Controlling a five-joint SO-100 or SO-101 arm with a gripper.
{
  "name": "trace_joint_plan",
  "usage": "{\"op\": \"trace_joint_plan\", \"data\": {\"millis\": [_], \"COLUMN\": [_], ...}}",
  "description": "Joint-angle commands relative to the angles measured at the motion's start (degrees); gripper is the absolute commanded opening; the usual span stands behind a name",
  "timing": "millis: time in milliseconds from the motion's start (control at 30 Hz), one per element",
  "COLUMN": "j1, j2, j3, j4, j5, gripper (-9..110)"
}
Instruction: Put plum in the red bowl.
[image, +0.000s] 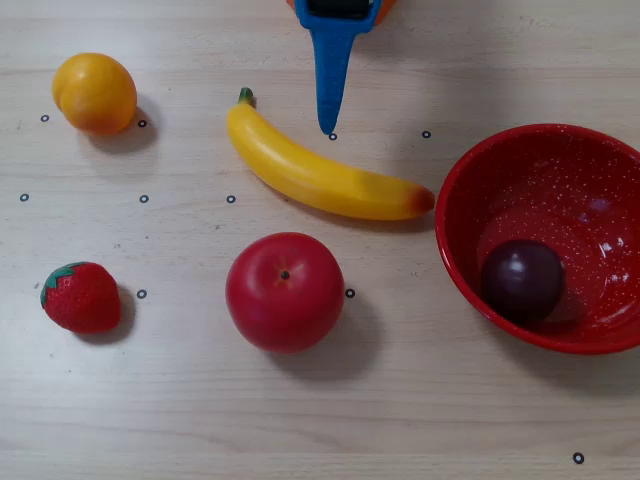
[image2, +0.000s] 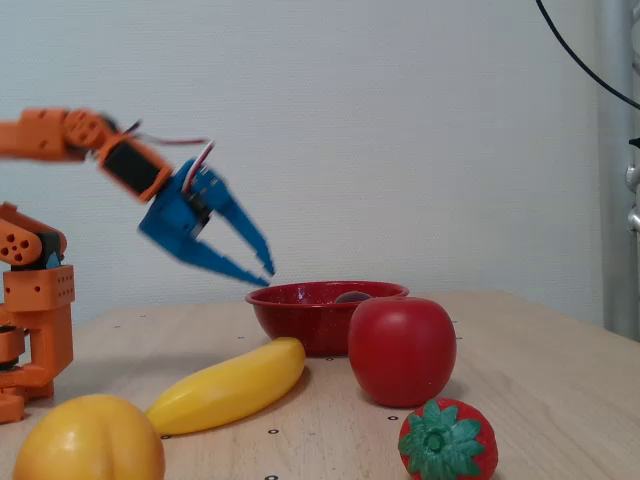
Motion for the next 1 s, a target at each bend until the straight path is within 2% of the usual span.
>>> {"op": "trace_joint_plan", "data": {"millis": [0, 433, 767, 967], "j1": [-1.8, -3.3, -3.0, -2.8], "j2": [8.2, 26.9, 33.0, 33.0], "j3": [3.9, 26.7, 27.1, 27.1], "j4": [-3.3, -9.8, 11.9, 12.0], "j5": [0.5, -1.1, -4.6, -5.6], "gripper": [0, 0, 0, 0]}}
